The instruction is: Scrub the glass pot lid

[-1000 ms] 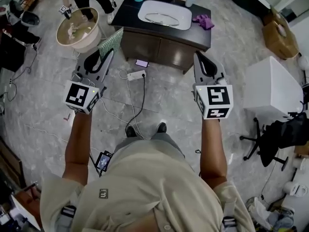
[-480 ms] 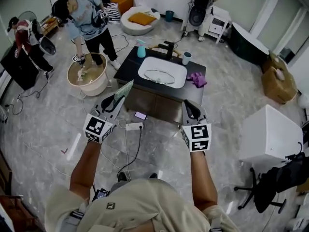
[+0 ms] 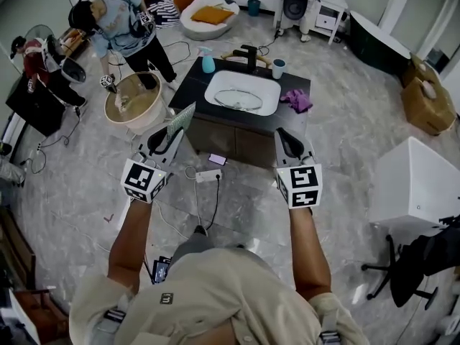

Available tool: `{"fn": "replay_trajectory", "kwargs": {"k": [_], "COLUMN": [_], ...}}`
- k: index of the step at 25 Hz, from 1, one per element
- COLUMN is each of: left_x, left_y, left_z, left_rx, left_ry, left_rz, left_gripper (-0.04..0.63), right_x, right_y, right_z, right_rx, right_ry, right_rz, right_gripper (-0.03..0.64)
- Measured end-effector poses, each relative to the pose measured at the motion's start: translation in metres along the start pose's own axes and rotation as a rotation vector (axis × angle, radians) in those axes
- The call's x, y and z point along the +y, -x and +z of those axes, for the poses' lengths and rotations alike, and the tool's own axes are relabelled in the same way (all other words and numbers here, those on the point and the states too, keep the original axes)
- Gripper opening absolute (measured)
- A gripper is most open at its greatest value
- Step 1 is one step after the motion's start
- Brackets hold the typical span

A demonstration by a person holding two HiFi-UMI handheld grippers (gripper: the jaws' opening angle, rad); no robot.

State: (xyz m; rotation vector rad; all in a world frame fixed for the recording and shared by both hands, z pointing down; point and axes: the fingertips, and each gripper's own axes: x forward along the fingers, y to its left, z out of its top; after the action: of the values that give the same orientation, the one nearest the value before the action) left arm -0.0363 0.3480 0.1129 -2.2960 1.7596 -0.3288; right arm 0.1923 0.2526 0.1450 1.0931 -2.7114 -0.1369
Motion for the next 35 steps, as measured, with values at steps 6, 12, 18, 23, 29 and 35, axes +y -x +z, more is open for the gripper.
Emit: {"fn": "replay_trajectory", "kwargs": {"k": [6, 12, 18, 23, 29, 35], "left_x": [0.017, 0.065, 0.118, 0.151, 0.180, 0.216], "left_y": [-0.036, -0.099, -0.138, -0.164, -0.178, -0.183], "left_z": [-0.014, -0.054, -0.095, -0.104, -0.103, -0.108], "left_rx": [-0.031, -0.065, -0.011, -0.051, -0.110, -0.154], "left_ry": [0.019, 0.070, 0.080, 0.077, 0.106, 0.143], "left_rz": [-0.035, -0.110, -0.244, -0.296, -0.324, -0.317], "left_gripper": [0.087, 0.087, 0.087, 0.087, 0.087, 0.087], "right_x": [-0.013, -0.027, -0.007, -0.007, 0.000, 0.011], "right_y": [-0.021, -0.081, -0.152, -0.185, -0.208, -0.234], "right_z": [-0.010, -0.013, -0.019, -0.011, 0.009, 0.024], "right_rx": [0.030, 0.077, 0.144, 0.148, 0.152, 0.164], "right_ry": [0.018, 0.011, -0.033, -0.019, 0.005, 0.037], "right_rz": [-0.042, -0.120, -0.158, -0.214, -0.252, -0.264], "right_gripper": [0.028, 0.028, 0.028, 0.028, 0.028, 0.028]}}
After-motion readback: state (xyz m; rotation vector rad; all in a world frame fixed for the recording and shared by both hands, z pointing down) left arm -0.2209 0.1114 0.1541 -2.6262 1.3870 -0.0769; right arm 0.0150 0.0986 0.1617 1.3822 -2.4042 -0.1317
